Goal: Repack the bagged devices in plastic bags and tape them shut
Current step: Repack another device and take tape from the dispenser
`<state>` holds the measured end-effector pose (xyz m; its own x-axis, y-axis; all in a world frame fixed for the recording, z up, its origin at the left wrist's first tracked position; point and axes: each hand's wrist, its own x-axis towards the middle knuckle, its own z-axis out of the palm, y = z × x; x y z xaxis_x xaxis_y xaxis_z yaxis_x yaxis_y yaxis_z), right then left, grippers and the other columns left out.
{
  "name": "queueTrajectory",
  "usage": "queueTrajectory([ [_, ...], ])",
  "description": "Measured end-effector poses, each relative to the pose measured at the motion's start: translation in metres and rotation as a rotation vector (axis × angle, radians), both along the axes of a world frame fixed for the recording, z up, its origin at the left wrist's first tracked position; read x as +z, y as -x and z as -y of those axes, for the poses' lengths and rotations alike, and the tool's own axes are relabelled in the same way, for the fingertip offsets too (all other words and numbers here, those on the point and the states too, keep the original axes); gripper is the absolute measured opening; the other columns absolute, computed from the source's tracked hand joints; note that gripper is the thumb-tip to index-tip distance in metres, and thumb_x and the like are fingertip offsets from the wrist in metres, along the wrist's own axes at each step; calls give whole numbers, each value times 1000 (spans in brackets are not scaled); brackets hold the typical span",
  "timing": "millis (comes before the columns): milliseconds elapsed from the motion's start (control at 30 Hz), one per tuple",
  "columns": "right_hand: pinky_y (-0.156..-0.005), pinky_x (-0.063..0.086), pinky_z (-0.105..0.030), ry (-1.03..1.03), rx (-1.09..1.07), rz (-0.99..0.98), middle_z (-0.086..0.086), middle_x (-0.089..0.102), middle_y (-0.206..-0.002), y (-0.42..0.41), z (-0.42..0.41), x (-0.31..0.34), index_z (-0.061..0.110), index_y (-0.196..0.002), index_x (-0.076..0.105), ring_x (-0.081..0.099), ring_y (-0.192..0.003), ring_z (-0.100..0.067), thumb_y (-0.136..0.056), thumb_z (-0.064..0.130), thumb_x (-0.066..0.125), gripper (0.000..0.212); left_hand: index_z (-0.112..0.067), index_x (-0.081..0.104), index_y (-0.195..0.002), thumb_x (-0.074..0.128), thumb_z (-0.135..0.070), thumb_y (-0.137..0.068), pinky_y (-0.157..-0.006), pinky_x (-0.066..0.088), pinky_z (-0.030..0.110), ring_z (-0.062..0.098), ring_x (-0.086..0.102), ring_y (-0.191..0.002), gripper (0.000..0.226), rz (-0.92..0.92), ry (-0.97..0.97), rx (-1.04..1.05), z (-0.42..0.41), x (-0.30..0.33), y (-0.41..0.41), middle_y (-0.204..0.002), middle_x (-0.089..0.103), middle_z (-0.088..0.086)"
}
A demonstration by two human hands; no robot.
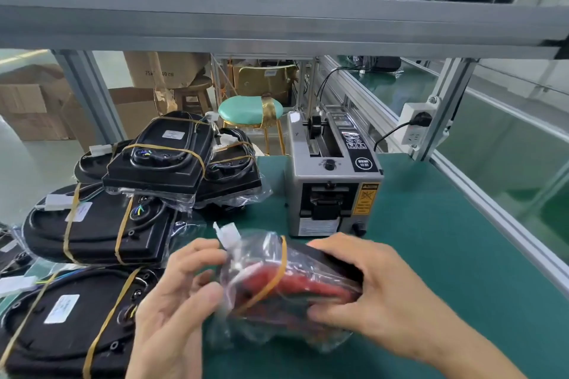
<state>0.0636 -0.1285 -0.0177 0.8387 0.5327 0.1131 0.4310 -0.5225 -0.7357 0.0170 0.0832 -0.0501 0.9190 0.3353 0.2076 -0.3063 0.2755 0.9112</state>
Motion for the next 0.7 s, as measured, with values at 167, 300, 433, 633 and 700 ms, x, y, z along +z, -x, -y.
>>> queueTrajectory([
  [167,-81,30,-15,412,-53,304,21,58,-97,-3,7,10,40,-109,59,44,-92,1,-64,44,69,46,-43,75,-78,70,-42,-58,-74,41,16,4,56,-76,20,-26,-526,53,10,5,0,-83,62,-7],
  [300,-81,30,-16,397,-26,296,22,58,-95,-4,6,4,41,-108,59,45,-93,0,-64,43,69,45,-39,73,-87,72,-44,-54,-75,42,31,9,55,-72,33,-89,-483,92,18,-3,2,-74,62,-7],
  [433,-80,29,-17,415,-18,295,22,60,-93,-5,5,-1,39,-106,60,47,-88,1,-63,42,67,44,-39,71,-76,63,-49,-60,-74,41,26,3,57,-77,21,-56,-564,137,15,-4,2,-81,64,-11],
  [633,-80,28,-18,423,-23,304,21,62,-91,-7,2,-5,39,-102,59,50,-86,0,-64,42,67,39,-31,64,-70,63,-33,-73,-79,43,27,6,54,-86,3,250,-1015,21,12,-8,17,-80,54,-15],
  [700,-81,29,-22,452,-12,338,20,63,-94,-7,1,-7,37,-103,59,50,-87,-1,-67,40,66,36,-32,67,-69,65,-36,-67,-80,40,31,7,54,-88,5,221,-1012,18,6,-6,17,-81,55,-15],
])
